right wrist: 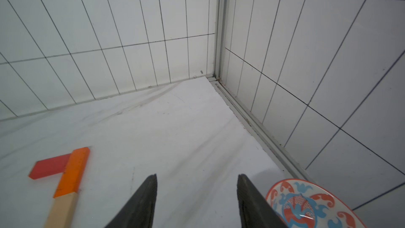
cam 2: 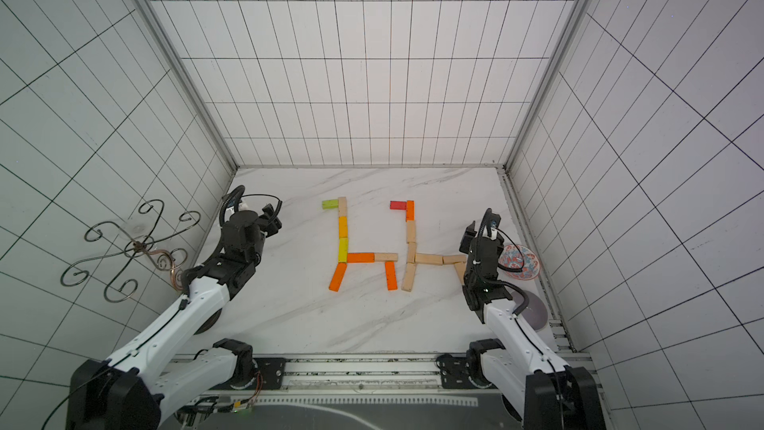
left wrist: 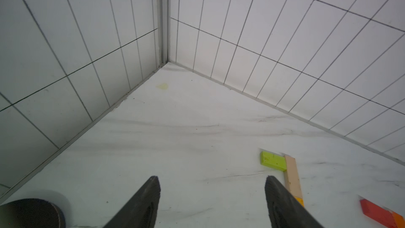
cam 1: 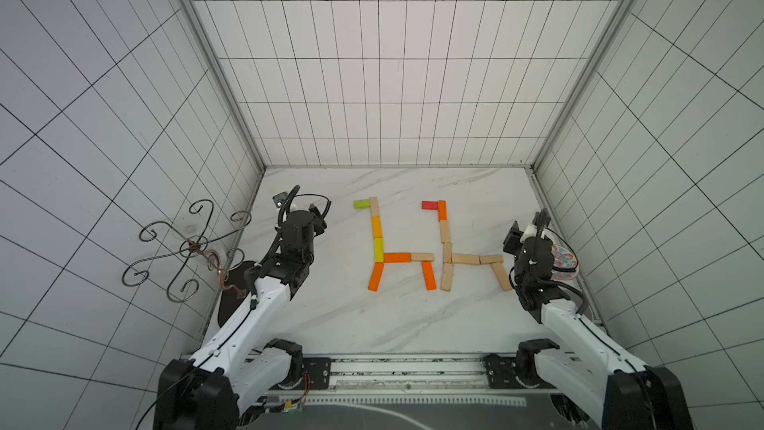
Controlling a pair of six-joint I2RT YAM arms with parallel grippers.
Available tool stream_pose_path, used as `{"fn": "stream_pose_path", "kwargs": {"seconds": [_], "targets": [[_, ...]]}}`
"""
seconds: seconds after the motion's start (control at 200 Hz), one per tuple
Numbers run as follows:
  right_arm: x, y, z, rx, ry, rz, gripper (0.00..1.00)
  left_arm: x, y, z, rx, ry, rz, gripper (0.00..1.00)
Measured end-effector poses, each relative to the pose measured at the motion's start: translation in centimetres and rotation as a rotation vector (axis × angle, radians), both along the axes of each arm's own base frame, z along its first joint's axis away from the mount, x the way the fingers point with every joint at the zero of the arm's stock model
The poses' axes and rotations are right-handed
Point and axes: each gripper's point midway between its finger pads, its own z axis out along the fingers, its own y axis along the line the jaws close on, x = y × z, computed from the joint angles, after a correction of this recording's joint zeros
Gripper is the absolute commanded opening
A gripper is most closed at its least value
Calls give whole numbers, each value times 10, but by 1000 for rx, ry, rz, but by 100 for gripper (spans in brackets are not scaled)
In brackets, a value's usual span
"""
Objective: Assemble a giraffe with building blocks
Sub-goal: Reset both arms
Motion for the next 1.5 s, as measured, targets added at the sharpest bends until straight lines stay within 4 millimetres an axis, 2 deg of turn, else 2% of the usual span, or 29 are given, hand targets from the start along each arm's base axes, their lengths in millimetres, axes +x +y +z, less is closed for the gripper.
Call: {"fn": "stream_pose_path", "kwargs": {"seconds": [0.035,0.135,0.365,0.45,0.535,0.6,0.75,0.795,0.805,0.82,0.86,0.99,1.124,1.234,1.319,1.499], "targets": [[-1,-7,-9,-9,7,-18,66,-4,8,-13,20,7,29,97],[6,-16,-19,-24,8,-37,70,-15,21,-37,71,20,87,97],[25,-17,-26,-22,-53,-4,73,-16,55,-30,144,-44,232,97],[29,-14,-38,-14,-59,24,73,-24,66,-43,173,-46,265,97],[33,-9,-53,-7,-30,64,74,-32,73,-65,202,-14,276,97],[36,-5,-57,-4,-30,94,77,-35,78,-77,214,3,288,97],[40,2,-64,-1,-16,144,81,-36,92,-89,198,-20,310,97],[40,4,-63,-3,-19,155,84,-32,94,-87,178,-44,308,97],[41,4,-64,-2,-19,158,87,-31,95,-87,174,-50,306,97],[41,5,-64,-3,-18,160,97,-30,95,-87,168,-59,306,97],[41,6,-63,-3,-19,166,100,-25,97,-86,155,-86,301,97],[41,8,-62,-7,-23,177,99,-11,85,-98,147,-90,202,94],[42,8,-61,-9,-27,182,100,2,67,-85,161,-129,91,94],[42,8,-61,-10,-28,183,99,25,30,-83,231,-145,-30,95],[42,8,-61,-12,-28,183,99,33,5,-103,275,-69,-112,95],[42,9,-61,-13,-27,184,100,37,13,-94,304,-88,-81,97]]}}
